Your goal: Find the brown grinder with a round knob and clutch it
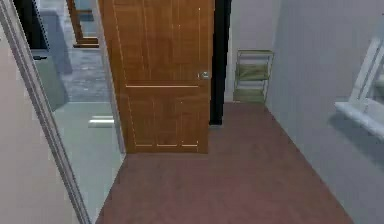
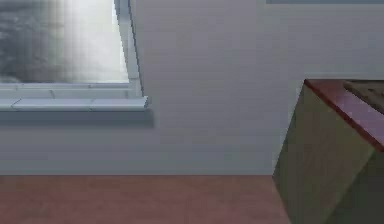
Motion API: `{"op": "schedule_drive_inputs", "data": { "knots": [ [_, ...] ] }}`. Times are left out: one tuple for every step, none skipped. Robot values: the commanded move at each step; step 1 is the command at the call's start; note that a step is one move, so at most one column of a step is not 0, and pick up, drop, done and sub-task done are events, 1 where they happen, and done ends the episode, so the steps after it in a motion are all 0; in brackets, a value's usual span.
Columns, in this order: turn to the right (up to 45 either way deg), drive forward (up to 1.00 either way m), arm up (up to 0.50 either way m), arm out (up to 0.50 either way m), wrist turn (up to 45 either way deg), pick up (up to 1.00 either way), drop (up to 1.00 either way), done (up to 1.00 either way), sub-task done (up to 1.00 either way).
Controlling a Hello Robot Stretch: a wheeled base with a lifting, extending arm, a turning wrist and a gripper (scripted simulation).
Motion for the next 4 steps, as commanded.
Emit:
{"op": "schedule_drive_inputs", "data": {
  "knots": [
    [-45.0,0.0,0.0,0.0,0.0,0.0,0.0,0.0,0.0],
    [-45.0,0.0,0.0,0.0,0.0,0.0,0.0,0.0,0.0],
    [-45.0,0.0,0.0,0.0,0.0,0.0,0.0,0.0,0.0],
    [-45.0,0.0,0.0,0.0,0.0,0.0,0.0,0.0,0.0]
  ]
}}
